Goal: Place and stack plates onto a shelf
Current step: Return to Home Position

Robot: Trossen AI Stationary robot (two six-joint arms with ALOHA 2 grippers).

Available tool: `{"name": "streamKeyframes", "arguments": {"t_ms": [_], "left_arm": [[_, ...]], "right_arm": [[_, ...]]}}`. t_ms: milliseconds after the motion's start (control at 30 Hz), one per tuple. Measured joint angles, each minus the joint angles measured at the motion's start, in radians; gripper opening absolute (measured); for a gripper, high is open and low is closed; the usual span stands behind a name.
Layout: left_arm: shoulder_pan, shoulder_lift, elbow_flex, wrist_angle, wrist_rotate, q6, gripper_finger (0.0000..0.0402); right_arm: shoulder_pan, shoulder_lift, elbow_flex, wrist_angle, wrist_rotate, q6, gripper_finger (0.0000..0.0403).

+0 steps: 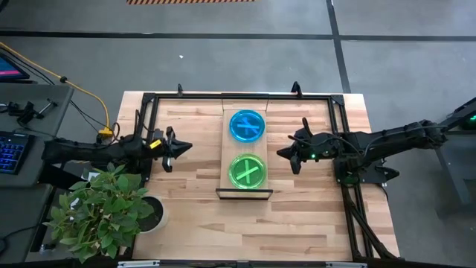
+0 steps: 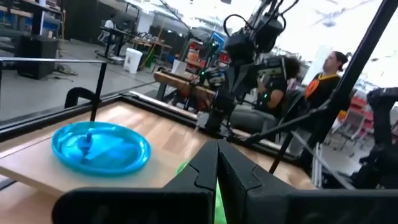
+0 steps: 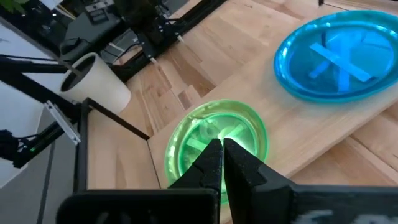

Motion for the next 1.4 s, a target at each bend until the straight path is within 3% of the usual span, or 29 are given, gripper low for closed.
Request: {"name": "streamKeyframes", "arguments": {"t_ms": [400, 667, 933, 1100, 1300, 1400], "left_arm": [[0.000, -0.051, 0.000, -0.078, 0.002, 0.033, 0.0001], [0.001, -0.071, 0.000, -0.098, 0.002, 0.033, 0.0001], [-0.003, -0.317, -0.004, -0.250, -0.004, 0.032, 0.0001], [0.008, -0.329, -0.004, -0.266, -0.005, 0.032, 0.0001], [0.008, -0.331, -0.002, -0.336, -0.005, 0.032, 0.0001], [0.007, -0.329, -0.003, -0.394, 0.006, 0.032, 0.0001]], "right_arm": [[0.038, -0.082, -0.022, 0.021, -0.011, -0.201, 0.0000], [0.038, -0.332, -0.332, 0.314, -0.085, -0.183, 0.0000], [0.047, -0.602, -0.530, 0.425, -0.086, -0.314, 0.0000], [0.046, -0.713, -0.649, 0.531, -0.086, -0.391, 0.0000], [0.046, -0.776, -0.655, 0.457, -0.093, -0.465, 0.0000], [0.042, -0.778, -0.655, 0.420, 0.014, -0.546, 0.0000]]}}
